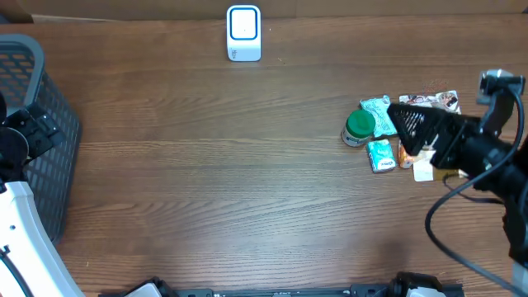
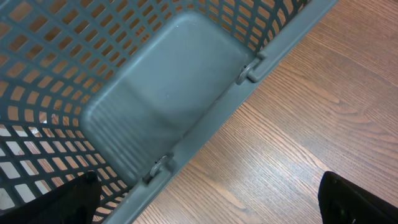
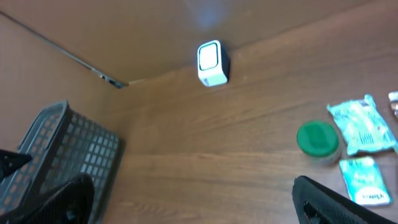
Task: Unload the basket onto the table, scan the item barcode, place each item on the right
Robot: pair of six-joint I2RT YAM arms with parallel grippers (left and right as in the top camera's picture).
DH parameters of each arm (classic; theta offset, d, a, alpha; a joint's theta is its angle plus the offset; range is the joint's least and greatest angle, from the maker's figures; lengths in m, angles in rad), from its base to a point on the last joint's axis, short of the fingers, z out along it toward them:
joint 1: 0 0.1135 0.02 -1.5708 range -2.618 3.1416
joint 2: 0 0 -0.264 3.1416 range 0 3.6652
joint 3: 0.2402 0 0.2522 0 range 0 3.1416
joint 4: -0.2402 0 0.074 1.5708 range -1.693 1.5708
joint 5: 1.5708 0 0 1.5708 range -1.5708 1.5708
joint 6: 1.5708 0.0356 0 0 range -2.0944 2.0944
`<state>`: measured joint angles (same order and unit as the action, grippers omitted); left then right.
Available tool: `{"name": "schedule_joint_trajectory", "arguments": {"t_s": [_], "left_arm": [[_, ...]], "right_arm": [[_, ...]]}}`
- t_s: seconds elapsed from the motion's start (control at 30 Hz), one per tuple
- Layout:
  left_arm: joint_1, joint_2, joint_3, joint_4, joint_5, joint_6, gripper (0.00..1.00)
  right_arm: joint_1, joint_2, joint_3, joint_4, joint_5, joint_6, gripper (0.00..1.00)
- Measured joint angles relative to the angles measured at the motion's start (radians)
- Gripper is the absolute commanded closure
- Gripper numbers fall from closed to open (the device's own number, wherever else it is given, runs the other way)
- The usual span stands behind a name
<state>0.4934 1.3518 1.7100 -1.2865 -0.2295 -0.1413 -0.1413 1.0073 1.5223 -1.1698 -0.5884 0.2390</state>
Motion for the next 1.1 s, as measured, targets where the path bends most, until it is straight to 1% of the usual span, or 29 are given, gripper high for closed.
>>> {"name": "schedule_joint_trajectory", "arguments": {"t_s": [0.43, 0.53, 0.6, 0.67, 0.83, 1.0, 1.03, 1.07, 1.1], "left_arm": [[0.0, 0.0, 0.0, 0.0, 0.0, 0.0, 0.01], [0.0, 0.0, 0.0, 0.0, 0.0, 0.0, 0.0], [0.0, 0.0, 0.0, 0.0, 0.0, 0.0, 0.0], [0.0, 0.0, 0.0, 0.0, 0.0, 0.0, 0.0], [0.0, 0.0, 0.0, 0.001, 0.0, 0.0, 0.0], [0.0, 0.0, 0.0, 0.0, 0.0, 0.0, 0.01], [0.0, 0.0, 0.0, 0.0, 0.0, 0.0, 0.0], [0.0, 0.0, 0.0, 0.0, 0.0, 0.0, 0.0], [0.0, 0.0, 0.0, 0.001, 0.0, 0.0, 0.0]], "right_arm": [[0.019, 0.0, 0.0, -0.026, 0.107, -0.023, 0.0], [0.034, -0.008, -0.018, 0.004, 0.172, -0.028, 0.0], [0.061, -0.031, -0.058, 0.054, 0.228, -0.03, 0.0], [0.104, -0.071, -0.129, 0.148, 0.301, -0.031, 0.0], [0.205, -0.222, -0.404, 0.472, 0.459, -0.034, 0.0], [0.215, -0.379, -0.726, 0.824, 0.525, -0.034, 0.0], [0.215, -0.406, -0.772, 0.865, 0.529, -0.034, 0.0], [0.215, -0.453, -0.863, 0.957, 0.533, -0.034, 0.0], [0.215, -0.486, -0.92, 0.992, 0.537, -0.033, 0.0]]}}
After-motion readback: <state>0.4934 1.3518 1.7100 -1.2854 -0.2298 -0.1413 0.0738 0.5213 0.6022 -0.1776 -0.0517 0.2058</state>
